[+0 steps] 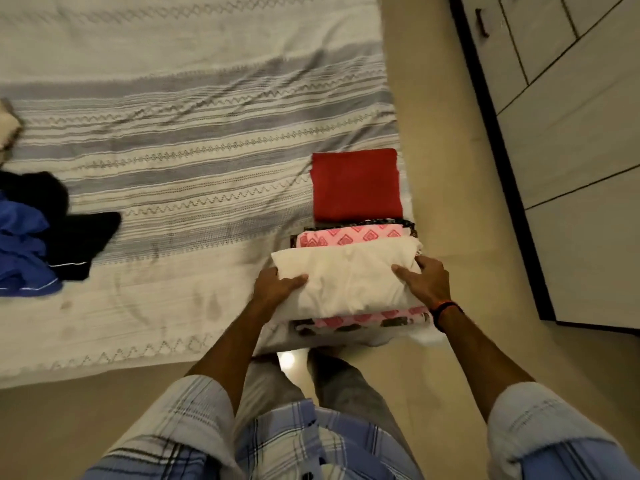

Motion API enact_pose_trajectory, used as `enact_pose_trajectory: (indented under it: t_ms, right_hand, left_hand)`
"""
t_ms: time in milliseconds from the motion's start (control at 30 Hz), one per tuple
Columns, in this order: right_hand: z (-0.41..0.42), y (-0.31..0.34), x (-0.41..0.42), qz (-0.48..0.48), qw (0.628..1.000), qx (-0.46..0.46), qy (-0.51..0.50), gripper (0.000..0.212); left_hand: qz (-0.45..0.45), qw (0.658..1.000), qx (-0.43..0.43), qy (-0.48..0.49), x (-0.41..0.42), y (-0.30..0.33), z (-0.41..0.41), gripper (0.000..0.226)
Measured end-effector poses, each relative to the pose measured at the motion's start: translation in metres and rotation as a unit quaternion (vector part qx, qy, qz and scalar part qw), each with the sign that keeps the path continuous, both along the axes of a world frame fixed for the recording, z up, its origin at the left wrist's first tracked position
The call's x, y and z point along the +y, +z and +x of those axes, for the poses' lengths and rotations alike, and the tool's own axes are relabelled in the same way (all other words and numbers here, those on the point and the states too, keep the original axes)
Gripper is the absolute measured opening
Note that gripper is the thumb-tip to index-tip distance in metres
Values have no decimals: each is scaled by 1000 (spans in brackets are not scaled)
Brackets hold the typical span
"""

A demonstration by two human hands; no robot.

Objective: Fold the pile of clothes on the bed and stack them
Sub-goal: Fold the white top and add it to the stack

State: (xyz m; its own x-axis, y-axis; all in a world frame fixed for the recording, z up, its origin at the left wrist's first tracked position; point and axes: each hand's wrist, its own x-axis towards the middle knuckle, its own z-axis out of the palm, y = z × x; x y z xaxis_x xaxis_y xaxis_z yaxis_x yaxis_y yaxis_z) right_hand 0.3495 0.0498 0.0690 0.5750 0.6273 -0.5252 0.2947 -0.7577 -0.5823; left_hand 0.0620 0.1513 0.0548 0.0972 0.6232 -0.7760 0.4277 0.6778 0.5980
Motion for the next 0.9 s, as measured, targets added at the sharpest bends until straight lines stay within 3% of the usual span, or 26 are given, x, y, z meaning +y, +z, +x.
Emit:
enact_pose_trajectory:
  t_ms: [133, 300, 333, 400, 467, 500, 633, 767, 900]
  right_hand:
    - [31, 4, -15, -4, 1000, -13, 13, 35]
    - [54, -4, -14, -9, 1000, -19, -17, 33]
    - [55, -5, -13, -11, 999, -25, -22, 31]
    - [53, -4, -11, -43, 995, -85, 5, 39]
    - [43, -4, -9, -78, 981, -154, 84, 51]
    - [35, -4, -9, -74, 976, -162, 128, 53]
    - [1, -17, -15, -79, 939, -117, 313, 70]
    - [-18, -40, -20, -150, 890, -127, 411, 75]
    - [-16, -68, -26, -164, 880, -131, 427, 72]
  left_hand:
    - [-7, 1000, -4, 5, -14, -3, 29, 52]
    - [-16, 999, 2, 42, -11, -5, 37, 50]
    - [-1, 999, 31, 37, -10, -4, 38, 50]
    - [45, 982, 175, -47, -9, -7, 39, 58]
    - [83, 935, 306, -158, -16, -8, 43, 72]
    - [113, 920, 319, -195, -21, -9, 46, 77]
    - [201, 888, 239, -338, -46, -20, 68, 81]
    - [122, 848, 207, -473, -65, -34, 93, 81]
    - [91, 856, 198, -468, -69, -60, 96, 77]
